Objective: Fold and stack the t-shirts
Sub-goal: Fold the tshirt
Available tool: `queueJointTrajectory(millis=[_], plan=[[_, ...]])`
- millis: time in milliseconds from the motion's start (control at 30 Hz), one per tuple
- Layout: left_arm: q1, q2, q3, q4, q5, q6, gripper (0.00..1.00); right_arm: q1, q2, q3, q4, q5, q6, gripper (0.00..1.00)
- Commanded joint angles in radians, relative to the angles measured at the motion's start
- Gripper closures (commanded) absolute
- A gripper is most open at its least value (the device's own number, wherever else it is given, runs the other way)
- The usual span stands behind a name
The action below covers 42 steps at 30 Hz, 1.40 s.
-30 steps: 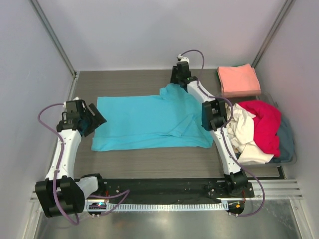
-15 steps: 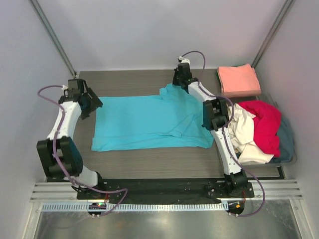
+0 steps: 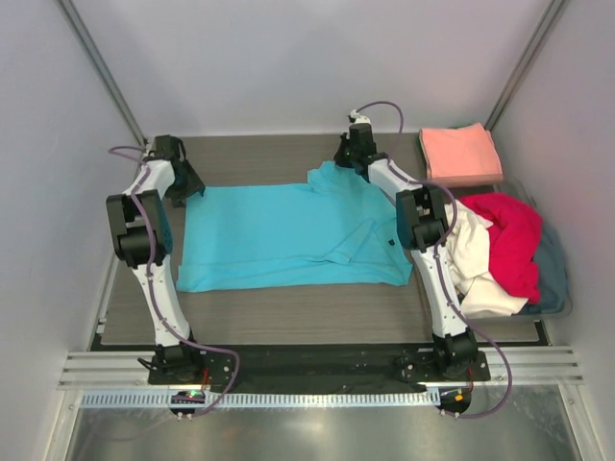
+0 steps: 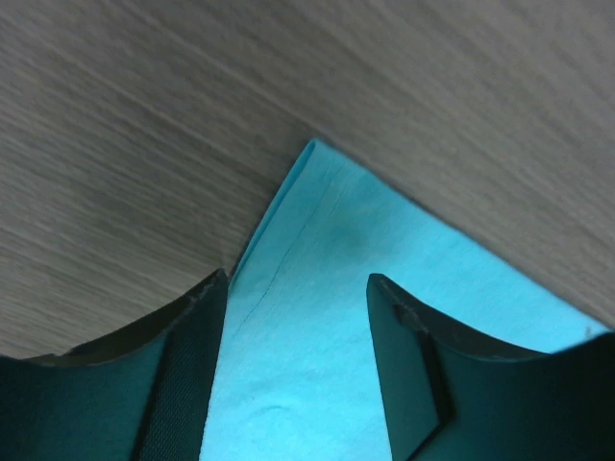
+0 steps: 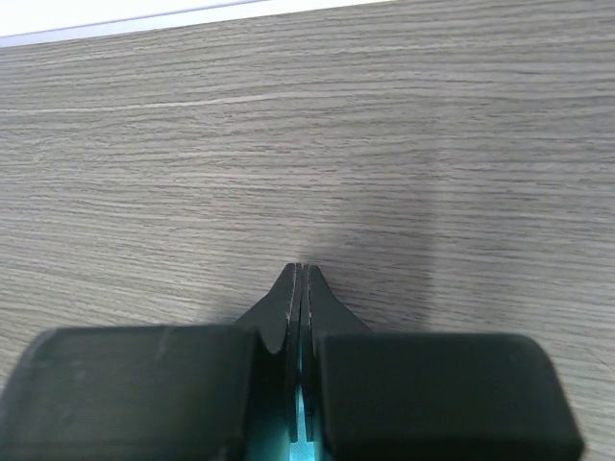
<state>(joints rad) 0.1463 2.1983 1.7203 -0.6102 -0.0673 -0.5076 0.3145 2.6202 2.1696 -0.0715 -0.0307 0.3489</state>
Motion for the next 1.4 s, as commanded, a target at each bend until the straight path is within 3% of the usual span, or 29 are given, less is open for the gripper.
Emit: queueJointTrajectory(millis=[0,33,500,600,733,900,1033,1367], plan=[[0.018,0.015,0.053,0.061,0.014,0.040,0.39,0.001,-0.035,-0.019,-0.045,-0.041,0.016,0.99],[0.019,0.040,0.061,0.066,0.023,0.040,0.43,0.001,-0.034,-0.019,-0.045,-0.043,0.018,0.99],[0.018,0.141,0.131,0.081,0.060,0.053,0.58,-0.012,-0.023,-0.008,-0.047,-0.087,0.038,0.99],[0.019,0.150,0.131,0.082,0.061,0.053,0.68,-0.015,-0.023,-0.007,-0.047,-0.095,0.042,0.99],[0.019,0.155,0.139,0.081,0.086,0.053,1.00,-0.023,-0.029,-0.005,-0.047,-0.138,0.036,0.99],[0.019,0.126,0.214,0.026,0.078,0.038,1.00,-0.052,-0.101,-0.004,-0.030,-0.233,0.021,0.99],[0.019,0.042,0.222,-0.003,0.073,0.027,1.00,-0.057,-0.248,-0.091,-0.030,-0.245,-0.008,0.99],[0.021,-0.184,-0.013,0.053,0.077,0.011,1.00,-0.052,-0.465,-0.321,-0.034,-0.245,-0.005,0.99]])
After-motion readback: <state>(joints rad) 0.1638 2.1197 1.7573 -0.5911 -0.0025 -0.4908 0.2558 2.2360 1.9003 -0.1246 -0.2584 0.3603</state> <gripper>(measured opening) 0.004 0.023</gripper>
